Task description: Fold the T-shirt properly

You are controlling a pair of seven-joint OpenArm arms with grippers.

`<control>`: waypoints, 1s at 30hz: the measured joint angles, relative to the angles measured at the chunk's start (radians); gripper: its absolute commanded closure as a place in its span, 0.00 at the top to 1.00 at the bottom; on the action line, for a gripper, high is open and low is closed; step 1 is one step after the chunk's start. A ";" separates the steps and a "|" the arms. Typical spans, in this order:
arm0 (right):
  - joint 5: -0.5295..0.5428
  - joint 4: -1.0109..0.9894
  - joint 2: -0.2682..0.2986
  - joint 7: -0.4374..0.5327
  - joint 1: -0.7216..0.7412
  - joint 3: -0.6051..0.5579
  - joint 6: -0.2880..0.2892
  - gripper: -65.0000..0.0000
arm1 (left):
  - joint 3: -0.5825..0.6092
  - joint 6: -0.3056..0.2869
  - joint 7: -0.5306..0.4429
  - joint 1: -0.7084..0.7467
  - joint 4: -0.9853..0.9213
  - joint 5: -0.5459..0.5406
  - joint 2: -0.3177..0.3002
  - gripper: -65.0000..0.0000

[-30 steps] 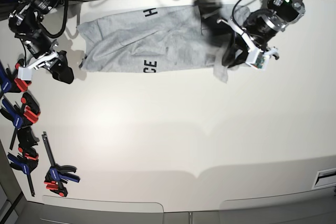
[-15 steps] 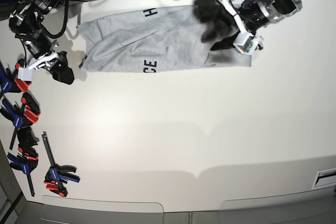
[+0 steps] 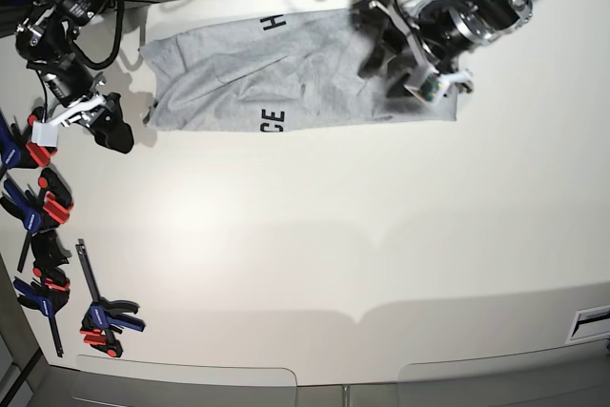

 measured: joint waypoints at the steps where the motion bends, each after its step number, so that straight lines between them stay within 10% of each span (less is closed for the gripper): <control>1: 0.001 0.000 0.000 0.000 0.000 0.000 0.000 0.34 | -0.001 0.000 -0.020 -0.005 -0.004 0.000 0.000 0.48; 13: -0.003 0.000 0.000 0.000 0.001 0.000 0.000 0.34 | 0.116 0.018 0.041 -0.124 -0.224 -0.003 0.001 0.45; 19: -0.002 0.000 0.000 0.000 0.001 0.000 0.000 0.34 | 0.131 0.018 0.060 -0.143 -0.221 -0.015 0.000 0.00; 30: -0.003 0.000 0.000 -0.002 0.000 0.000 0.000 0.34 | 0.131 -0.129 0.054 -0.140 -0.057 -0.145 -0.002 0.00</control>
